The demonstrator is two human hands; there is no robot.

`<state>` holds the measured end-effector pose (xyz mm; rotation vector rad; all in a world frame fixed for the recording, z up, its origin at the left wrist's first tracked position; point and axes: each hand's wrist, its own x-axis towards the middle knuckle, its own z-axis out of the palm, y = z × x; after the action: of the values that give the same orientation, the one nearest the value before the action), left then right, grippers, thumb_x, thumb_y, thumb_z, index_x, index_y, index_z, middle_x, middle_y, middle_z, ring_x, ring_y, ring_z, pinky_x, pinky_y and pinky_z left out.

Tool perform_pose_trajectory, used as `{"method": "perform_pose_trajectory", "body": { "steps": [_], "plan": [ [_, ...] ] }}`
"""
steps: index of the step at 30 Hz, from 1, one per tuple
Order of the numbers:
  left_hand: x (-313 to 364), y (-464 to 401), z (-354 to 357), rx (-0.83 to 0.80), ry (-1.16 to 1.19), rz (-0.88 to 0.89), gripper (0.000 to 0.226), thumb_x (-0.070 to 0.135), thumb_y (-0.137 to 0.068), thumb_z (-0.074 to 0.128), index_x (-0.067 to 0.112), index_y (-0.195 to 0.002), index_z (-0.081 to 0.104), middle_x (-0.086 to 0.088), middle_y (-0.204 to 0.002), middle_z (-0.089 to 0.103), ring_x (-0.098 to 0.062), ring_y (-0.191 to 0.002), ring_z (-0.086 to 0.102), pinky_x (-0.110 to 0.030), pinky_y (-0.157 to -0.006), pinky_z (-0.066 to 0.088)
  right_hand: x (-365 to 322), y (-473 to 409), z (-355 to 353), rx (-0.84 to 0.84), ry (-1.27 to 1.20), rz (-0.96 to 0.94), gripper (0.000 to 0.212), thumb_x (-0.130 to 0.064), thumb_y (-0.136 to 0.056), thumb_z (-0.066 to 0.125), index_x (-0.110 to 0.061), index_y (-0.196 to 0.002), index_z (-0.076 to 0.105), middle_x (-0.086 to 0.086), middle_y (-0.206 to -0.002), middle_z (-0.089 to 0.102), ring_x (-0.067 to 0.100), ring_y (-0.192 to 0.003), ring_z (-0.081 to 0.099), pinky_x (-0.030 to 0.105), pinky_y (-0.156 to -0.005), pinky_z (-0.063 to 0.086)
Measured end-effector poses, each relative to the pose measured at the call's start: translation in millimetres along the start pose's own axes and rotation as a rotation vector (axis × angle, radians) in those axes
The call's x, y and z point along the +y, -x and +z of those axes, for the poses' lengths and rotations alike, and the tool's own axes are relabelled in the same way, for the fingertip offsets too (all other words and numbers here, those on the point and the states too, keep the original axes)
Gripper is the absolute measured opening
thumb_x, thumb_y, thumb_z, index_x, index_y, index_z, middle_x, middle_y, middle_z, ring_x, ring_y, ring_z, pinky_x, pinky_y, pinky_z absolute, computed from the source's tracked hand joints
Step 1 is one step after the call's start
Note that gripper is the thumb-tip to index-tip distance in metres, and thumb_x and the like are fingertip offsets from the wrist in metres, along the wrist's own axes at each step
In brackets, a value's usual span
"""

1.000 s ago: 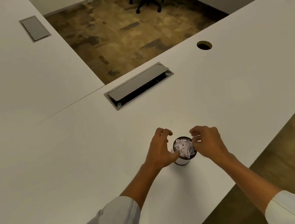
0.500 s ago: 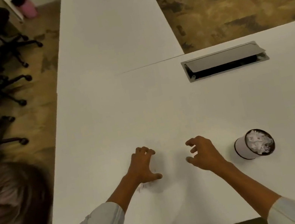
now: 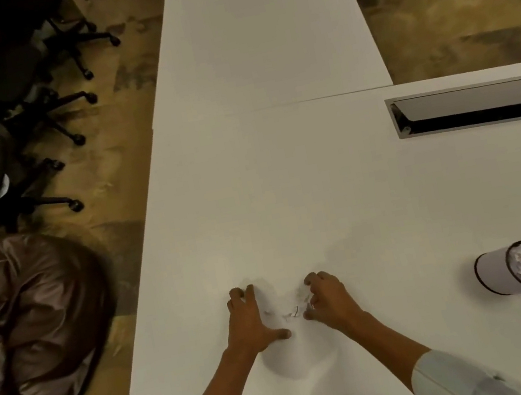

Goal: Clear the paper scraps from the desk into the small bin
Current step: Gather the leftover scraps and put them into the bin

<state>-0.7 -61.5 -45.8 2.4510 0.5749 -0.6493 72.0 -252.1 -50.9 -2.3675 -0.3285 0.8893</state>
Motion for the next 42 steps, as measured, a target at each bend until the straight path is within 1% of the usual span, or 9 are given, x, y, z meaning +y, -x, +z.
{"method": "perform_pose_trajectory", "body": {
  "steps": [5, 10, 17, 20, 23, 27, 30, 36, 42],
  "plan": [
    [19, -6, 10, -0.036, 0.13, 0.079, 0.113, 0.057, -0.044, 0.089, 0.015, -0.134, 0.035, -0.003, -0.128, 0.039, -0.019, -0.114, 0.05, -0.026, -0.092, 0.05, -12, -14, 5, -0.011, 0.099, -0.11, 0.065, -0.038, -0.065, 0.085, -0.015, -0.12, 0.059, 0.004, -0.111, 0.061, 0.021, -0.093, 0.063, 0.032, -0.078, 0.054],
    [18, -9, 18, 0.025, 0.097, 0.113, 0.101, 0.052, -0.052, 0.087, 0.018, -0.132, 0.037, -0.004, -0.134, 0.04, -0.021, -0.122, 0.046, -0.029, -0.095, 0.051, 4, -12, -5, 0.072, 0.258, -0.207, 0.083, -0.05, -0.069, 0.079, -0.02, -0.138, 0.045, 0.001, -0.141, 0.047, 0.02, -0.127, 0.046, 0.035, -0.095, 0.052],
    [13, 0, 26, 0.15, 0.005, 0.149, 0.077, 0.049, -0.078, 0.07, 0.022, -0.141, 0.035, -0.006, -0.151, 0.027, -0.022, -0.137, 0.029, -0.024, -0.107, 0.036, -8, -7, 33, -0.008, 0.469, -0.336, 0.071, -0.036, -0.098, 0.052, -0.017, -0.155, 0.015, 0.011, -0.165, 0.004, 0.03, -0.152, 0.0, 0.041, -0.125, 0.012],
    [14, 5, 31, 0.149, 0.066, 0.182, 0.037, 0.028, -0.094, 0.055, 0.016, -0.129, 0.049, -0.002, -0.136, 0.044, -0.009, -0.117, 0.046, 0.003, -0.084, 0.034, -15, 4, 53, 0.039, 0.458, -0.315, 0.055, -0.018, -0.103, 0.043, -0.011, -0.153, 0.023, 0.013, -0.164, 0.012, 0.033, -0.152, 0.008, 0.041, -0.123, 0.02],
    [14, 12, 37, 0.19, 0.057, 0.232, 0.02, 0.02, -0.099, 0.045, 0.017, -0.112, 0.059, 0.004, -0.116, 0.053, -0.005, -0.096, 0.05, -0.003, -0.075, 0.037, -19, 14, 59, 0.102, 0.519, -0.334, 0.052, -0.014, -0.09, 0.068, -0.004, -0.138, 0.051, 0.017, -0.151, 0.042, 0.033, -0.14, 0.04, 0.034, -0.1, 0.052],
    [17, 18, 47, 0.191, 0.073, 0.217, 0.018, 0.01, -0.096, 0.045, 0.013, -0.099, 0.063, 0.0, -0.099, 0.06, -0.003, -0.08, 0.051, -0.005, -0.066, 0.039, -15, 18, 51, 0.116, 0.608, -0.391, 0.033, -0.013, -0.082, 0.074, -0.01, -0.114, 0.07, 0.009, -0.127, 0.065, 0.026, -0.114, 0.06, 0.028, -0.065, 0.059],
    [19, 17, 46, 0.211, 0.143, 0.127, 0.018, 0.005, -0.094, 0.049, 0.008, -0.094, 0.067, -0.001, -0.093, 0.063, -0.003, -0.075, 0.053, 0.0, -0.066, 0.04, -5, 13, 47, 0.052, 0.566, -0.372, 0.028, -0.007, -0.097, 0.049, -0.006, -0.121, 0.062, 0.008, -0.126, 0.062, 0.026, -0.118, 0.053, 0.037, -0.08, 0.052],
    [17, 5, 13, 0.295, 0.401, -0.014, 0.009, 0.001, -0.077, 0.072, 0.005, -0.083, 0.077, -0.011, -0.085, 0.077, -0.016, -0.077, 0.07, -0.019, -0.074, 0.052, -3, 11, 12, 0.345, -0.299, 0.042, 0.015, 0.0, -0.085, 0.069, -0.005, -0.094, 0.079, 0.011, -0.095, 0.078, 0.019, -0.085, 0.073, 0.02, -0.082, 0.056],
    [34, -10, -22, 0.239, 0.473, 0.0, 0.007, 0.004, -0.076, 0.075, 0.008, -0.081, 0.078, -0.009, -0.081, 0.077, -0.019, -0.074, 0.072, -0.023, -0.075, 0.055, 9, 23, -51, 0.311, -0.874, 0.144, 0.012, 0.002, -0.078, 0.077, -0.002, -0.089, 0.078, 0.014, -0.087, 0.077, 0.024, -0.081, 0.075, 0.022, -0.071, 0.06]
  ]
}}
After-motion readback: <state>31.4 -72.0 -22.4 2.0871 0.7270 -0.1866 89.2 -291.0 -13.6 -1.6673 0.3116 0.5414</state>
